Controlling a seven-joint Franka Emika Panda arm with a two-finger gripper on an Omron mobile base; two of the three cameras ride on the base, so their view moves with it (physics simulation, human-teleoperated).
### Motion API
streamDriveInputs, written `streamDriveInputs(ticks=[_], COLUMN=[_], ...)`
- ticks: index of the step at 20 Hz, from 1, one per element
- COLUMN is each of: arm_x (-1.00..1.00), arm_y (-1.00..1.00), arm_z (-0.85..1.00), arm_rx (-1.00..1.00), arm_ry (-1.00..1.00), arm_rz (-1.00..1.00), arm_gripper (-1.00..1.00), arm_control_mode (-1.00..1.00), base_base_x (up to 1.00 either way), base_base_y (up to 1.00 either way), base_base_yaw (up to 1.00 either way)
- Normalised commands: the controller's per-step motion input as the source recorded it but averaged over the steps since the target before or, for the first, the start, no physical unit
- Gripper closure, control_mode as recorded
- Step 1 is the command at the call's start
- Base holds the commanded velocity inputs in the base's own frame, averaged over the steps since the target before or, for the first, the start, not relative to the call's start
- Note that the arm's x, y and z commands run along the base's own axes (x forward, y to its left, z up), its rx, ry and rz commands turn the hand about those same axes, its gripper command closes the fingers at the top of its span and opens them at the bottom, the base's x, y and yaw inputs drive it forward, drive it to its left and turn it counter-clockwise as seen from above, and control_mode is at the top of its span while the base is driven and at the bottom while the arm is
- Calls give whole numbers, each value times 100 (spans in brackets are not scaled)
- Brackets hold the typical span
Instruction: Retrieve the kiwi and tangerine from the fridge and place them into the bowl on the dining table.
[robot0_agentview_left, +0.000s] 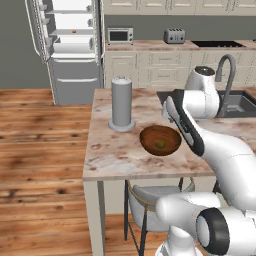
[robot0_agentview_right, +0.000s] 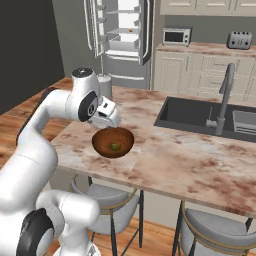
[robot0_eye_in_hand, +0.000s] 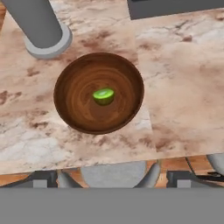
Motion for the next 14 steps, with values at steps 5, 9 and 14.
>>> streamDriveInputs(ticks=[5, 9, 14], arm_x=[-100, -90, -74], arm_y=[2, 0, 0], arm_z=[53, 52, 45], arm_rx=[-8, -5, -1], arm_ry=[-12, -8, -4], arm_rz=[0, 0, 0], arm_gripper=[-100, -100, -100], arm_control_mode=[-100, -100, -100], base_base_x=[0, 0, 0], base_base_y=[0, 0, 0], base_base_yaw=[0, 0, 0])
